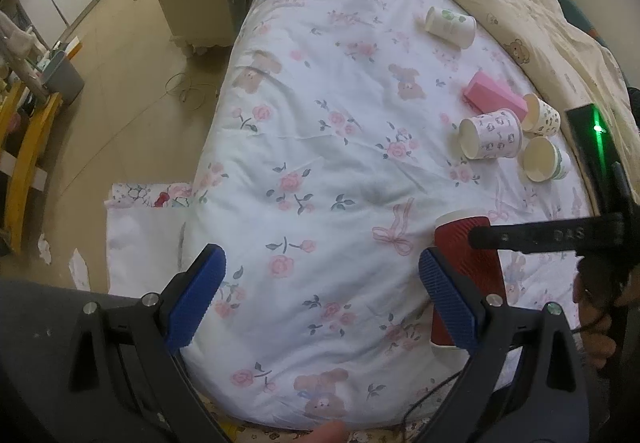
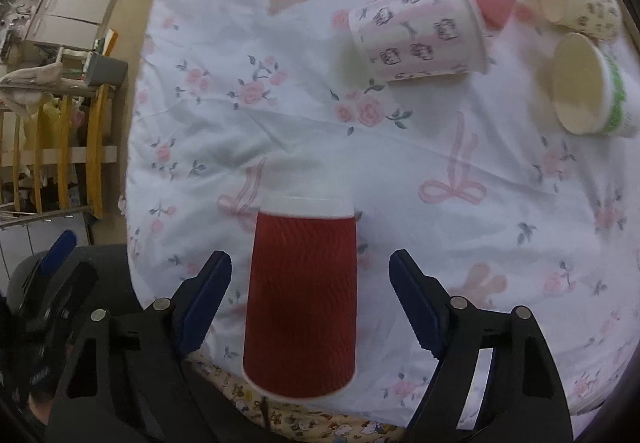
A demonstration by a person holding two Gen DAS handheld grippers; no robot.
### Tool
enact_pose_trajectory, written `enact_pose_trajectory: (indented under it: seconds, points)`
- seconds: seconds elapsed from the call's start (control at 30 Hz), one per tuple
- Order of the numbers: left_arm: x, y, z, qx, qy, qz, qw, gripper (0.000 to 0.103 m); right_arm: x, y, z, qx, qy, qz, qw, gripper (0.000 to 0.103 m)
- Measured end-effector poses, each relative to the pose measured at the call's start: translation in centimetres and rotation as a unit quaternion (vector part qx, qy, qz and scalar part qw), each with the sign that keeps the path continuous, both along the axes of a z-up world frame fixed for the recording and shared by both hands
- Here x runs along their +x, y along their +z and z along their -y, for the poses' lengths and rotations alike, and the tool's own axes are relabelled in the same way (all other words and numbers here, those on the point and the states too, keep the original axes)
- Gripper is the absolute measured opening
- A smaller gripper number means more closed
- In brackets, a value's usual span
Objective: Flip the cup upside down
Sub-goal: 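Close the right gripper on the red cup while the left gripper releases it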
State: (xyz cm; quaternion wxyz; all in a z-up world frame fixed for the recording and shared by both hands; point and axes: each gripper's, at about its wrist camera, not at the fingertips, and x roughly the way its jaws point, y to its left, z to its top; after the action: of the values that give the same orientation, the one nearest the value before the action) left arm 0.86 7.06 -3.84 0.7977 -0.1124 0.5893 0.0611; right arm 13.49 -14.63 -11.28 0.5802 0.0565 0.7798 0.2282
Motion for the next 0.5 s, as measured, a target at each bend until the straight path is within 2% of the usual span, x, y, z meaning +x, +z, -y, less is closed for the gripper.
enact_pose_trajectory:
  seconds: [0.1, 0.27, 0.5]
  points:
    - [0.1, -0.3, -0.2, -0.006, 0.004, -0.008, 0.9999, 0.096, 0.3, -1.6, -0.8, -0.005, 0.002, -0.029, 1.000, 0.081]
    - [0.3, -0.4, -0.1, -0.007, 0.003, -0.010, 0.9999, 0.096, 0.5, -3.3, -2.4, -0.029, 0.026, -0.045, 0.998, 0.072]
    - [0.5, -0.7, -0.1, -0.010, 0.001, -0.012, 0.9999, 0.096, 0.2, -3.6, -3.2, -0.032, 0.042, -0.039, 0.998, 0.069]
